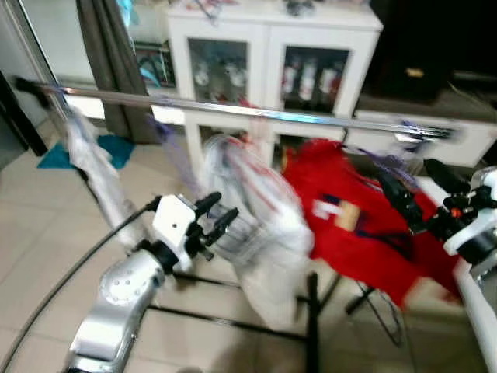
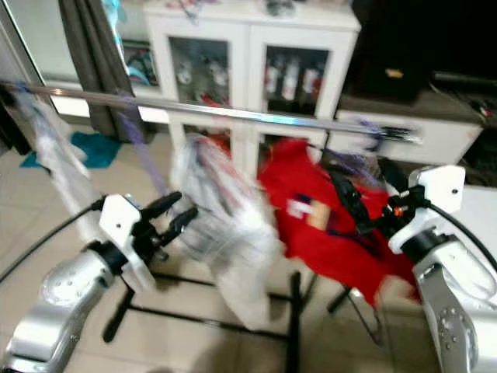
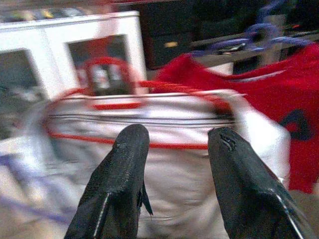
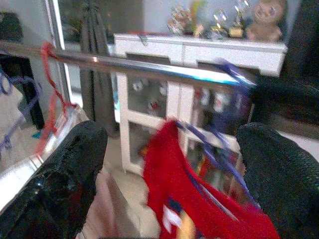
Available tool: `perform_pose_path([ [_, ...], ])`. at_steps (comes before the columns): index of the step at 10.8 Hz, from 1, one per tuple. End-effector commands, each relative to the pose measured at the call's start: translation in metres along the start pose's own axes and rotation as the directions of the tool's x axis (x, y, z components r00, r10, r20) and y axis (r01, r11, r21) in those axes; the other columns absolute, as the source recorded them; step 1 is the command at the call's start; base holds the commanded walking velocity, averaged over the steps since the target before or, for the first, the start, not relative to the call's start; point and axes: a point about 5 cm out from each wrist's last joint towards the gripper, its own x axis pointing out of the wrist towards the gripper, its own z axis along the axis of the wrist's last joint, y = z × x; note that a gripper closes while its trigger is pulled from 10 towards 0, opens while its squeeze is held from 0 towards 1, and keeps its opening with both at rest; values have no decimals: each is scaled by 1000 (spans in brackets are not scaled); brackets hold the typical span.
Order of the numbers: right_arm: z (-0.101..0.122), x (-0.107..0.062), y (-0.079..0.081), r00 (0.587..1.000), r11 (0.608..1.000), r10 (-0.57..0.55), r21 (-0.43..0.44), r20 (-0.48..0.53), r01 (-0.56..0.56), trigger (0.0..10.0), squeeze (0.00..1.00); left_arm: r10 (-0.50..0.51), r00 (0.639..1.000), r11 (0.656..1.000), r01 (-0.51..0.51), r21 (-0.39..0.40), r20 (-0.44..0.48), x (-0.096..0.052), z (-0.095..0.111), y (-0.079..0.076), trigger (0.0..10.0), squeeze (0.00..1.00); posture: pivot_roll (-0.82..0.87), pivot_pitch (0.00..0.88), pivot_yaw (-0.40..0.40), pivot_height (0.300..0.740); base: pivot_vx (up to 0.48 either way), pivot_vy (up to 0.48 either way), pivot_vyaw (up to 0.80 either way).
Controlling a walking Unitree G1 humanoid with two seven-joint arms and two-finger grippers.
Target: Hang hanger
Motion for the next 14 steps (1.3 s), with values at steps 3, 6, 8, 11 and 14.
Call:
perform_pose_path([
  [3, 4, 7, 7, 998, 998, 65, -2, -8, -65, 10000, 1000, -115, 993, 993, 115, -9, -9, -9, 5, -5, 10000, 0, 28, 0, 14, 740, 0, 0, 0],
  [6, 3, 15, 4, 993, 998, 67, 11, -92, -67, 10000, 1000, -214, 975, 977, 212, -35, -59, -15, 1, -11, 10000, 0, 25, 0, 17, 740, 0, 0, 0],
  [8, 1, 35, 9, 990, 993, 114, 22, -88, -113, 10000, 1000, -266, 963, 964, 264, -42, -50, -13, 3, -14, 10000, 0, 23, 0, 17, 740, 0, 0, 0],
  [11, -9, 62, 1, 981, 992, 121, 43, -153, -116, 10000, 761, -317, 948, 948, 316, -25, -36, -5, 8, -16, 10000, 0, 17, 0, 13, 740, 0, 0, 0],
  [14, -18, 85, -12, 973, 997, 75, 19, -220, -72, 10000, 0, -341, 940, 940, 340, -20, -30, -1, 9, -16, 10000, 0, 14, 0, 17, 740, 0, 0, 0],
])
